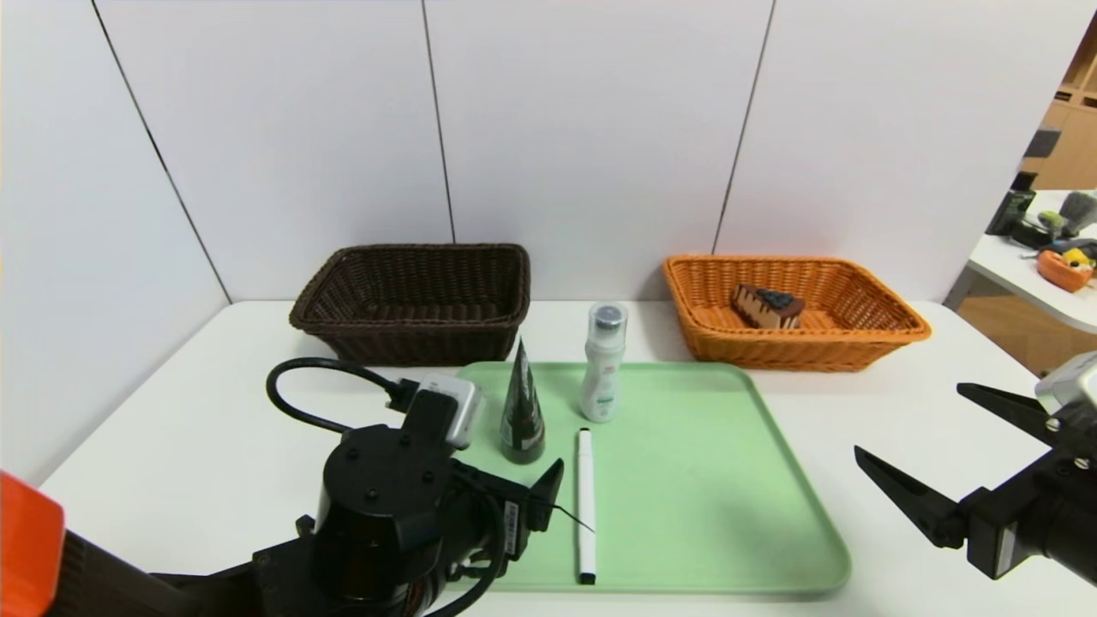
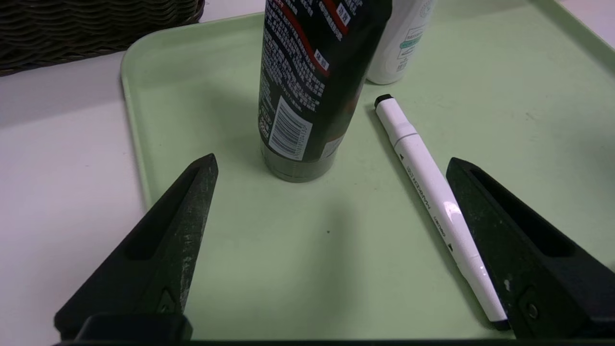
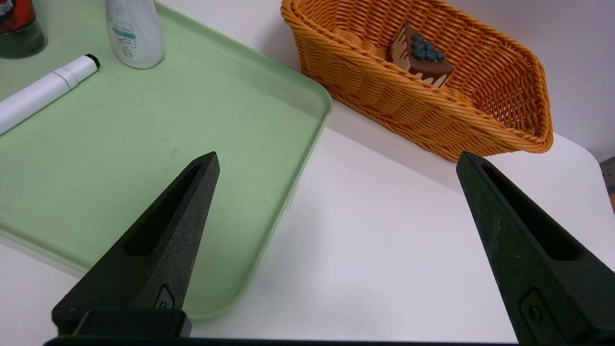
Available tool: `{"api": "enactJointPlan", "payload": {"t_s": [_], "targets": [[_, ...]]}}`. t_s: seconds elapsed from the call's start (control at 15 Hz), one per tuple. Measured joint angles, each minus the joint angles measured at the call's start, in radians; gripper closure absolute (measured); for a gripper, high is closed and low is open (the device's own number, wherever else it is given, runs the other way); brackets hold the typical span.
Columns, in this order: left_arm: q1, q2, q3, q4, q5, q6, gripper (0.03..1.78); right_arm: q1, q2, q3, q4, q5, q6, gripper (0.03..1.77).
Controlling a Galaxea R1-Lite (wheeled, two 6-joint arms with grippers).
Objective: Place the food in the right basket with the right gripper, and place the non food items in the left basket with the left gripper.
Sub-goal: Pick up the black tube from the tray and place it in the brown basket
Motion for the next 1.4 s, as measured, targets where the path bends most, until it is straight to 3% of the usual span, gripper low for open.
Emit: {"api": "enactJointPlan", "payload": {"t_s": [0.33,1.4], "targets": [[0.001,0.089,-0.022,-0.059,0.02,0.005,0.12,0.0,-0.018,0.017,0.0,0.0,-0.001,0.1],[0.082,0.183,-0.149,-0.055,0.002,0.057,0.12,0.004,-0.03,0.039,0.001,0.001,-0.017,0.1]]}}
